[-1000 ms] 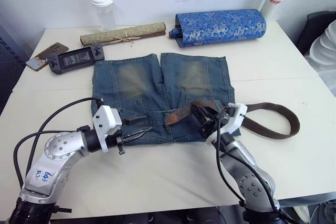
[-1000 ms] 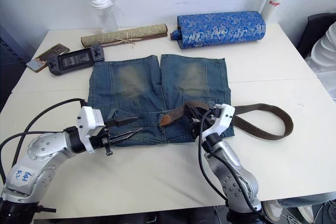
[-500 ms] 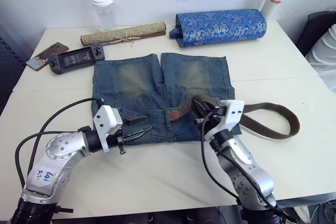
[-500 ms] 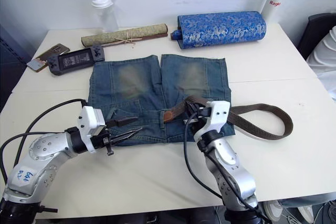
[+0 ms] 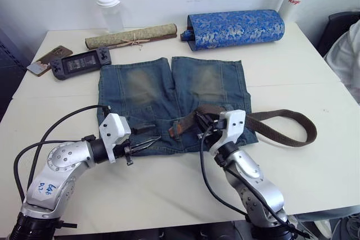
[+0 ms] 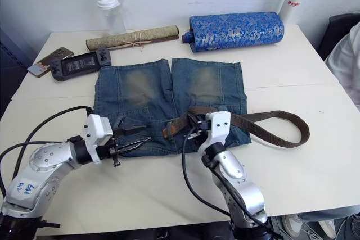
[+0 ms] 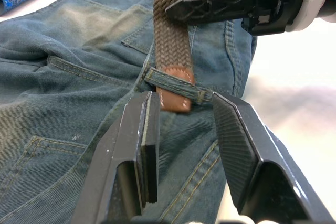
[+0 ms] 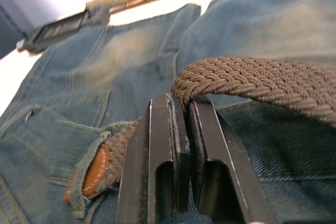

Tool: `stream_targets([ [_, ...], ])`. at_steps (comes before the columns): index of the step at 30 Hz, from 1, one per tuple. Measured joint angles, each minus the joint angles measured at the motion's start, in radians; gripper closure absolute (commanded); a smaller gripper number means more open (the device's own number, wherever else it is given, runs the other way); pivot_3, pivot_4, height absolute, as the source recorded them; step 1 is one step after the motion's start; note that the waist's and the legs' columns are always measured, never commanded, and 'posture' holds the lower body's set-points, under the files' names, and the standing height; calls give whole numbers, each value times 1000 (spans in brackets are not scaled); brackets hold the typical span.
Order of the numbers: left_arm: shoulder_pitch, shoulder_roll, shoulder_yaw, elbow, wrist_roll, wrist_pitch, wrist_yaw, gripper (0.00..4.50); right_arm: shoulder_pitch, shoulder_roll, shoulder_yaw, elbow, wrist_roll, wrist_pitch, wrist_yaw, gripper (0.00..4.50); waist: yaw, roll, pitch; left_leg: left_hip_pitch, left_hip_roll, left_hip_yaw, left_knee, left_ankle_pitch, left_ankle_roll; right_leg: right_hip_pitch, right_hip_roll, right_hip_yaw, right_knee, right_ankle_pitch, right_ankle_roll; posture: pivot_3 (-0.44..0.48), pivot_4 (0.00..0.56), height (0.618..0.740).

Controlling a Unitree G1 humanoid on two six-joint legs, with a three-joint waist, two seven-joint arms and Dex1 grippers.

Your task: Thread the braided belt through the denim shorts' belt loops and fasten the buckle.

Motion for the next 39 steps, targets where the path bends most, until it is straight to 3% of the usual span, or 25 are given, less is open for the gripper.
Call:
stream_targets([
  [7,-3,-5,2,2,5,-1,5,2661,-36,-8,39,43,-122,-82,42,4500,0,0,0,0,0,0,0,0,0,0,0,0,0,0,0,0,150,717],
  [12,7,7,3,3,52,-51,-11,2661,11,97,-2,90,25,78,52,4500,-3,0,0,0,1,0,0,0,-1,0,1,0,1,0,0,0,150,717],
  [17,44,25,-16,52,175,-230,-56,2661,-69,144,-176,97,281,325,-30,4500,-1,0,-1,1,1,0,0,-1,-1,0,0,1,0,-1,-1,0,150,717],
  [23,46,25,-49,168,360,-574,-69,2661,-145,157,-325,112,506,519,-142,4500,-1,-1,-1,1,1,-1,-1,-2,-1,-1,-1,1,-1,-1,-2,0,150,717],
  [31,-40,-55,-95,244,436,-808,-23,2661,-135,156,-346,82,560,582,-185,4500,-1,-1,-1,0,1,0,-1,-2,1,-1,-1,-1,2,-1,-2,0,150,717],
  [39,-79,-68,-101,330,519,-894,37,2661,-124,157,-336,72,565,582,-192,4500,-3,-1,-1,0,1,2,-1,-3,1,-1,0,-3,2,-1,-2,0,150,717],
])
